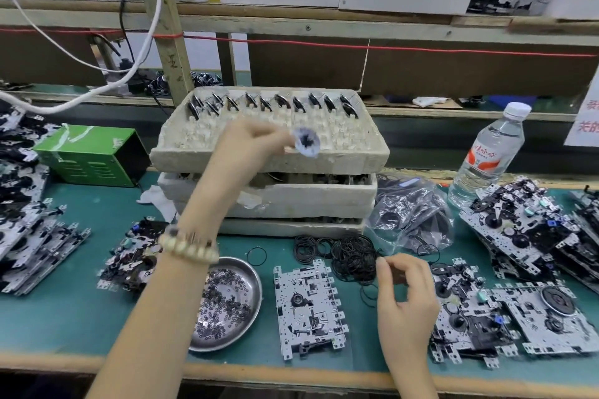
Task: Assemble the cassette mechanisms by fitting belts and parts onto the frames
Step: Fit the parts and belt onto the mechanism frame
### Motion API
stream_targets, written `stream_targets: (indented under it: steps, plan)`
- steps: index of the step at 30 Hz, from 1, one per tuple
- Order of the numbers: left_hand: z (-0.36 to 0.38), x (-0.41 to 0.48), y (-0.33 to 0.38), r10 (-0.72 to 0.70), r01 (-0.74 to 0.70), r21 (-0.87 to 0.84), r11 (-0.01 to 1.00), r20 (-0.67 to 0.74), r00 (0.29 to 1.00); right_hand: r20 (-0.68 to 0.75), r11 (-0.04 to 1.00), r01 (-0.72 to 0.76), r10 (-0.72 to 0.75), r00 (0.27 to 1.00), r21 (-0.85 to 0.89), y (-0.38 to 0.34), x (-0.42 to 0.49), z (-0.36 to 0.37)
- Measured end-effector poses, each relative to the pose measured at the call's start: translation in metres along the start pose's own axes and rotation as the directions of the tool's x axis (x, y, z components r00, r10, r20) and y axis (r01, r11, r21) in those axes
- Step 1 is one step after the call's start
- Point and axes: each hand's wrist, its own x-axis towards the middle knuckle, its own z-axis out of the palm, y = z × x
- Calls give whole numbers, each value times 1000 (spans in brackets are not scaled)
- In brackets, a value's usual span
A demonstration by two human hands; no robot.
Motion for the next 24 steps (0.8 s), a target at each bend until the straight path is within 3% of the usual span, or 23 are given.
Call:
stream_targets:
  steps: [4,9,12,18,24]
  plan:
    - [-1,-60,-33,-69,75,-133,988,45,997,88,904,-274,259,962,328,-34,12,-4]
    - [11,-94,-61,-184,194,-347,918,62,981,298,762,-376,249,922,527,-80,20,-6]
    - [15,-98,-70,-192,208,-358,910,80,978,338,775,-366,210,918,514,-96,14,3]
    - [4,-101,-82,-199,215,-364,906,82,977,271,899,-275,186,944,342,-101,4,21]
    - [1,-101,-87,-178,209,-343,916,120,977,239,950,-215,160,958,226,-99,-2,29]
